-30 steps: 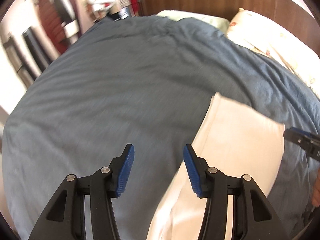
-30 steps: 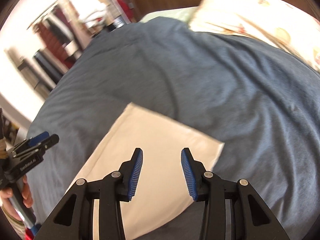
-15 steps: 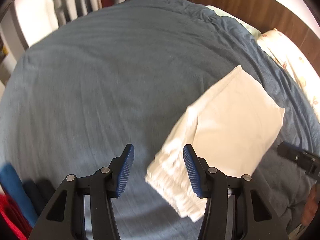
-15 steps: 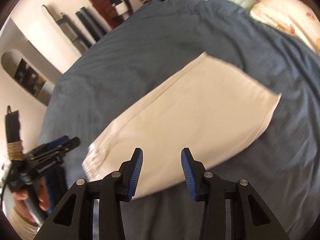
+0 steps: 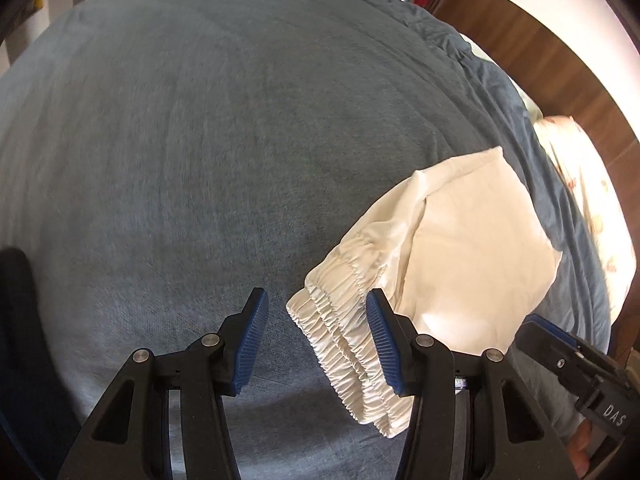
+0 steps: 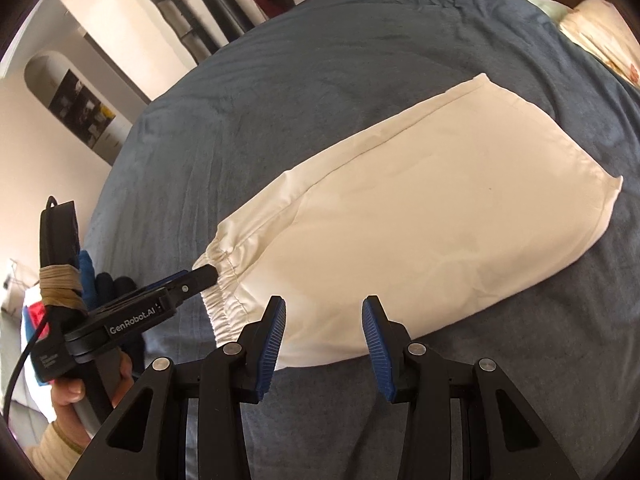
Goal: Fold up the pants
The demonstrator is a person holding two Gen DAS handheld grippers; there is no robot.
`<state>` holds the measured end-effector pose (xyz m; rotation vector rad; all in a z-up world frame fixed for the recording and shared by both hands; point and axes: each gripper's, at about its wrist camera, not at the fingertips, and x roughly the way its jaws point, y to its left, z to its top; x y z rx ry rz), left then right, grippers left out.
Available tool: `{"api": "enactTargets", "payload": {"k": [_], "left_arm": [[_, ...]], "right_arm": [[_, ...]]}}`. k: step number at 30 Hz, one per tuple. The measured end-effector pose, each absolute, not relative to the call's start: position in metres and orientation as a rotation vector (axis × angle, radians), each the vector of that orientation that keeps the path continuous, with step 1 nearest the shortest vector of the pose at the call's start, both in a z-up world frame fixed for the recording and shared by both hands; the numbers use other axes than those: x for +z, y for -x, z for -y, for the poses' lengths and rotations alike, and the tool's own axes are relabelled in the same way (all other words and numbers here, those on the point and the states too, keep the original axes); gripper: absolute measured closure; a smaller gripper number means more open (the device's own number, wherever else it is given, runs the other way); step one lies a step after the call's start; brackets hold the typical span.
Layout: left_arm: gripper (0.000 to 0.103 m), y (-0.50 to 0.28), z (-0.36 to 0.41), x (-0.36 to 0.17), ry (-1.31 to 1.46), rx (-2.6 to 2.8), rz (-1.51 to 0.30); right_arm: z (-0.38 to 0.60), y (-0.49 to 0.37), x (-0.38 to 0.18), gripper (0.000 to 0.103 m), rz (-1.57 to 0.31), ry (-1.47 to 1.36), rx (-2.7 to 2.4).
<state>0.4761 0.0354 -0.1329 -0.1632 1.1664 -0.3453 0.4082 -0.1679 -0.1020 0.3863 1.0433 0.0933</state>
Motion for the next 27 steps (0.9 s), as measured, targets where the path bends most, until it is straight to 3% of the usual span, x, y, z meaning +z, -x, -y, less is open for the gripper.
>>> {"api": "enactTargets", "payload": {"k": [15, 17, 21, 23, 27], "left_arm": [[0.052, -0.485, -0.043, -0.169, 0.324, -0.341, -1.212], [0.063, -0.486, -0.043, -0.171, 0.361, -0.356, -1.216], [0.068, -0.485, -0.046, -0.173, 0.415, -0.333, -1.213], [0.079, -0.483, -0.052, -0.170, 0.444, -0.323, -1.206], [0.084, -0.477, -0.054, -0.155, 0.467, -0.320, -1.186]], "right_arm": [[0.157, -0.429, -0.135, 0.062, -1.082, -0.273, 0.089], [0.157, -0.429, -0.138, 0.062, -1.086, -0.265, 0.086], [0.157, -0.430, -0.143, 0.062, -1.100, -0.271, 0.082], [0.157, -0.431, -0.146, 0.062, -1.104, -0.275, 0.082], [0.158, -0.431, -0.147, 0.062, -1.106, -0.267, 0.080]]}}
